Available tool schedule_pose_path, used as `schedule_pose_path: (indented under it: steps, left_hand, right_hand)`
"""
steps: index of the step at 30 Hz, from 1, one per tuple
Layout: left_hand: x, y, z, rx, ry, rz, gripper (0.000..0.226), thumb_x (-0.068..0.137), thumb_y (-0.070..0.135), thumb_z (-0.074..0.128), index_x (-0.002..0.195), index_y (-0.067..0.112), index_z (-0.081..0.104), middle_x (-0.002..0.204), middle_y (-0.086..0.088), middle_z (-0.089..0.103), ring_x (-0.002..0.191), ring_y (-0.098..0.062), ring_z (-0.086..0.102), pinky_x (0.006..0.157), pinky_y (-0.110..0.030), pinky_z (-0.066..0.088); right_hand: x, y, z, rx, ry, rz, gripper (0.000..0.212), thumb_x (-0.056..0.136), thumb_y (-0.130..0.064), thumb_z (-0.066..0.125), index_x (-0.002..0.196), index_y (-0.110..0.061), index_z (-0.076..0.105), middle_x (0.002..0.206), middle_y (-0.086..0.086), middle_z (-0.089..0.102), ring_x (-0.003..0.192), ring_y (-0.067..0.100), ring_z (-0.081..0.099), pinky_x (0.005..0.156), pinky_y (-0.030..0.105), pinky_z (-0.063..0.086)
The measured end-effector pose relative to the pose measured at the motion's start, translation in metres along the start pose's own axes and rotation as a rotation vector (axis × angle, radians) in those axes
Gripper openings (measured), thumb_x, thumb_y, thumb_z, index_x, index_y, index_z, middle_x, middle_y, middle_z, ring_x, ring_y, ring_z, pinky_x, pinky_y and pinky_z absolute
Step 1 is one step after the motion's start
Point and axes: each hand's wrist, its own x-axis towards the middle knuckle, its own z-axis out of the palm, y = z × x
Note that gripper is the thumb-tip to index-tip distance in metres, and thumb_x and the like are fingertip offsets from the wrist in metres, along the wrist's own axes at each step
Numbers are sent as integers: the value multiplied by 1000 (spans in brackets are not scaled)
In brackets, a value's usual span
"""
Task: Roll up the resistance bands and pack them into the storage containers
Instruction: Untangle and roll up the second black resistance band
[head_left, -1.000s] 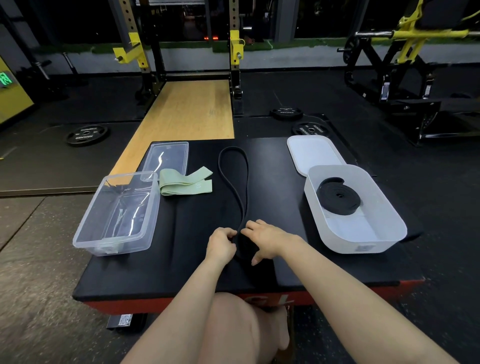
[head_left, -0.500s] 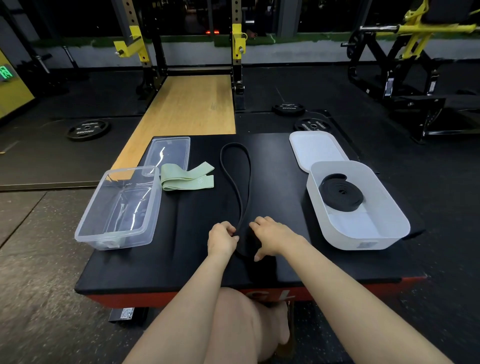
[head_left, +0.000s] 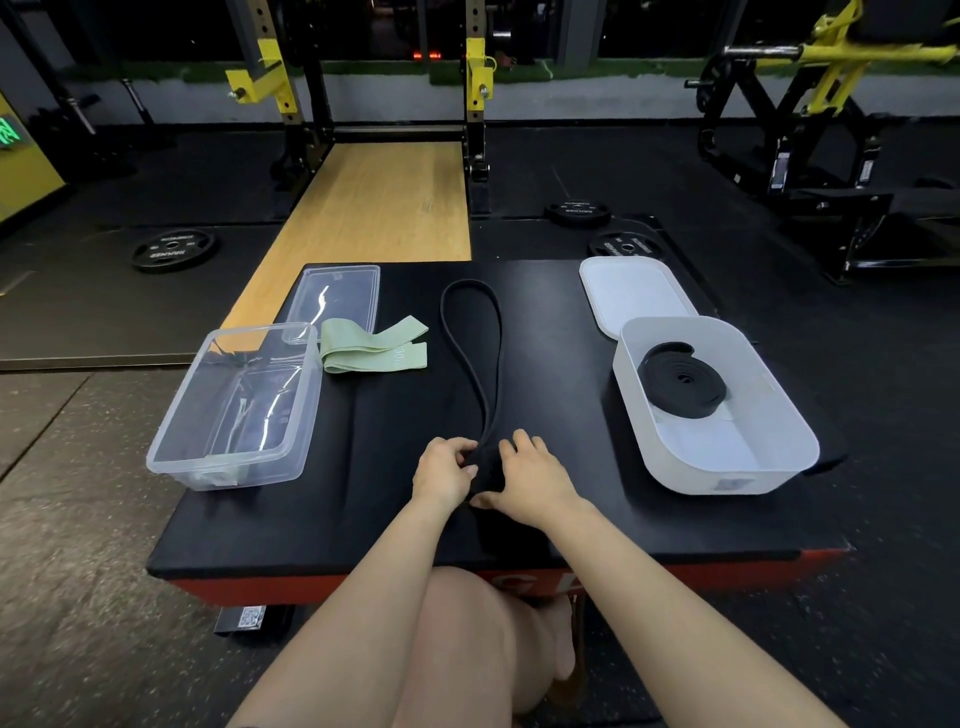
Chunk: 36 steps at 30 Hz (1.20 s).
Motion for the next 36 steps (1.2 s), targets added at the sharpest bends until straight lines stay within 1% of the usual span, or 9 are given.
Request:
schedule_pose_path:
  steps: [4, 7, 13, 19, 22, 26, 30, 34, 36]
  left_hand:
    - [-1, 0, -2, 42, -19, 25, 36, 89, 13, 61, 124, 16, 58, 119, -4, 52, 104, -17, 54, 91, -28, 44]
    - [-1, 1, -3, 32, 13, 24, 29, 89, 17, 61, 117, 10, 61, 119, -4, 54, 107, -18, 55, 88, -25, 43]
    - [2, -1, -6, -47, 33, -68, 13, 90, 14, 60, 100, 8, 65, 102, -7, 65, 86, -15, 55, 77, -26, 45]
    - [2, -1, -8, -59, 38, -102, 9, 89, 16, 61, 91, 8, 66, 88, -3, 62, 81, -15, 56, 73, -27, 46]
    - [2, 1, -7, -42, 42, -120, 8, 89, 16, 62, 93, 9, 64, 91, -3, 62, 81, -16, 55, 73, -28, 46]
    - [2, 5, -4, -48, 49, -106, 22, 89, 8, 60, 111, 12, 62, 106, -4, 63, 95, -19, 60, 78, -27, 47]
    - [3, 2, -1, -97, 66, -112, 24, 88, 6, 61, 112, 12, 64, 110, -4, 64, 102, -19, 60, 87, -26, 47]
    - [4, 3, -2, -96, 59, -116, 23, 89, 6, 60, 111, 12, 63, 110, -4, 64, 102, -18, 60, 86, -26, 46]
    - [4, 4, -2, -83, 66, -106, 22, 89, 6, 60, 110, 11, 64, 111, -4, 63, 103, -19, 60, 87, -26, 47]
  right_hand:
    - [5, 3, -5, -24, -55, -49, 81, 79, -56, 65, 136, -7, 37, 137, 7, 34, 126, 26, 33, 100, 36, 41]
    - [8, 6, -10, -63, -108, -98, 84, 80, -53, 66, 142, -9, 31, 138, 6, 32, 129, 25, 30, 100, 37, 41]
    - [16, 8, -18, -144, -201, -167, 88, 78, -48, 70, 146, -13, 27, 139, 4, 30, 127, 23, 28, 95, 39, 45]
    - [24, 10, -24, -212, -259, -235, 91, 79, -42, 72, 149, -14, 21, 142, 5, 27, 129, 25, 26, 98, 40, 44]
    - [27, 11, -25, -226, -280, -261, 93, 79, -40, 73, 150, -15, 19, 143, 4, 27, 129, 25, 26, 104, 40, 40]
    - [28, 14, -26, -214, -274, -284, 92, 79, -39, 73, 150, -16, 20, 144, 3, 28, 129, 24, 27, 104, 39, 40]
    - [22, 15, -25, -142, -236, -217, 95, 76, -40, 75, 149, -13, 20, 145, 1, 29, 131, 22, 28, 98, 38, 45]
    - [11, 10, -21, -90, -147, -31, 89, 72, -43, 78, 139, -7, 32, 137, 7, 35, 129, 23, 34, 94, 39, 45]
    - [8, 6, -18, -58, -124, 31, 87, 72, -49, 75, 136, -6, 35, 136, 9, 34, 128, 25, 35, 94, 39, 44]
